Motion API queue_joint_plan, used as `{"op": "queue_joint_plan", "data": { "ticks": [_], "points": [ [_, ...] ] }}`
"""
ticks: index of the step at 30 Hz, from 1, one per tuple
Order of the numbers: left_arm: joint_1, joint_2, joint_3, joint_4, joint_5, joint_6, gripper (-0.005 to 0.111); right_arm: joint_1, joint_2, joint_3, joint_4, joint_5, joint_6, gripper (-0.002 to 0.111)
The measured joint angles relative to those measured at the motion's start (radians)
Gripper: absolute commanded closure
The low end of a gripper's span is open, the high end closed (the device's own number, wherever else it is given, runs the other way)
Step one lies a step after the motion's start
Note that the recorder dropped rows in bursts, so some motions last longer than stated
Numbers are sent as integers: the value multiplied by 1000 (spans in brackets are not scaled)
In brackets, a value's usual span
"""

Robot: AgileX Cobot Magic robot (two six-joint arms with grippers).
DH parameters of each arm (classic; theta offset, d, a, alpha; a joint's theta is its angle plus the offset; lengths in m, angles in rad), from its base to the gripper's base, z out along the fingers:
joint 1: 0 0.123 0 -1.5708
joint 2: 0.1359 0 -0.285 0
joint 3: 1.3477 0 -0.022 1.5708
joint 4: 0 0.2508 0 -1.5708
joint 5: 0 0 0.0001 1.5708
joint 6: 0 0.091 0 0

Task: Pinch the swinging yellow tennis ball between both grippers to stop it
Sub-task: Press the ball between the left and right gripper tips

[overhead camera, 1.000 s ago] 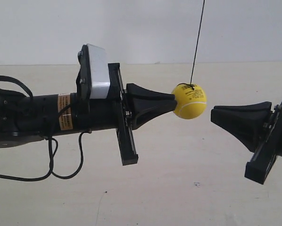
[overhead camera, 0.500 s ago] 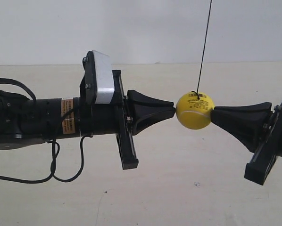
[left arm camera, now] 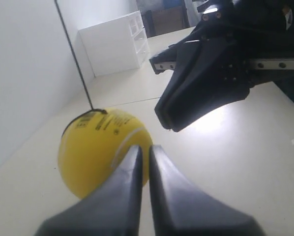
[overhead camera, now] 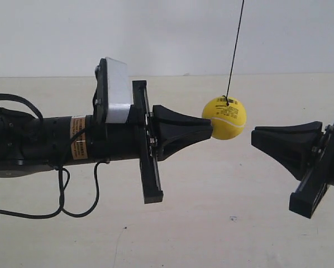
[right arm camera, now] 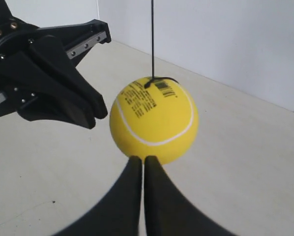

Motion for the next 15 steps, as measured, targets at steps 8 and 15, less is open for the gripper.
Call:
{"op": "queue_joint_plan", "data": {
  "ticks": [8,15],
  "points": [
    [0,0,0,-45,64,16,102,0,0,0,42,33,-16,108],
    [0,0,0,-38,54,6,102,17,0,0,52,33,-16,108]
  ]
}}
